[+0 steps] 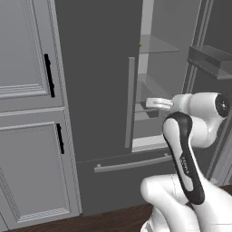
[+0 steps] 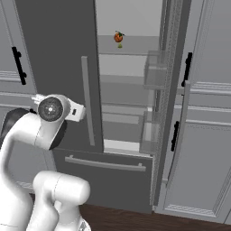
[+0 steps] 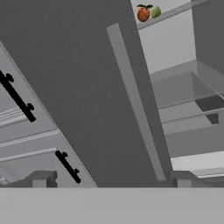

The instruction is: Grab a lemon wedge from the fridge and one ice cube from the ice bowl, and put them in the glass of lemonade.

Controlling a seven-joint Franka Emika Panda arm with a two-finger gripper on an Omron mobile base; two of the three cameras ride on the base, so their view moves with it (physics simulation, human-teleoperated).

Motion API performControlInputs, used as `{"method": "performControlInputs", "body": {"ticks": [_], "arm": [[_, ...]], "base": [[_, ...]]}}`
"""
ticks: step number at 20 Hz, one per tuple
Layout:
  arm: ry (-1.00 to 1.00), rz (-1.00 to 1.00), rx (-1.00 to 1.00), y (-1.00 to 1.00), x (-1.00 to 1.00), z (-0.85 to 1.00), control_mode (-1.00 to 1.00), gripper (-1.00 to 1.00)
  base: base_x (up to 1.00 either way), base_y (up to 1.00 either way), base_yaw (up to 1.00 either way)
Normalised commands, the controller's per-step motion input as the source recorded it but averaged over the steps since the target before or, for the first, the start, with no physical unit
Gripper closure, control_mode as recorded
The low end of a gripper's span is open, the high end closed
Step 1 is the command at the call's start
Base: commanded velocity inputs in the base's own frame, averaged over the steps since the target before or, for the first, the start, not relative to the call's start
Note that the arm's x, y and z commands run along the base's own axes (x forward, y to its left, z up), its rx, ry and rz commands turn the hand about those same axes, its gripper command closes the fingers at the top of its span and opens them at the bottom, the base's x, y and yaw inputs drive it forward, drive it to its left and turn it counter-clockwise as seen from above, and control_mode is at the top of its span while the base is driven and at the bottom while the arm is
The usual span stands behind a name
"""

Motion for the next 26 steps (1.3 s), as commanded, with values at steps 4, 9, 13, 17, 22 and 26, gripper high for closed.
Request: {"method": "performControlInputs", "body": {"ticks": [4, 9, 13, 17, 22, 26], "arm": [[0.04, -0.20, -0.17, 0.16, 0.42, 0.00, -1.00, -1.00], [0.01, -0.22, -0.23, -0.06, 0.45, 0.00, -1.00, -1.00], [0.07, -0.14, -0.15, -0.06, 0.71, 0.00, -1.00, -1.00], [0.15, -0.12, -0.04, 0.00, 0.87, 0.01, -1.00, -1.00], [0.13, 0.01, 0.00, 0.00, 0.69, 0.00, -1.00, -1.00], [0.02, 0.14, 0.02, 0.00, 0.47, -0.03, -1.00, -1.00]], "base": [[0.00, 0.00, 0.00], [0.00, 0.00, 0.00], [0.00, 0.00, 0.00], [0.00, 0.00, 0.00], [0.00, 0.00, 0.00], [0.00, 0.00, 0.00]]}}
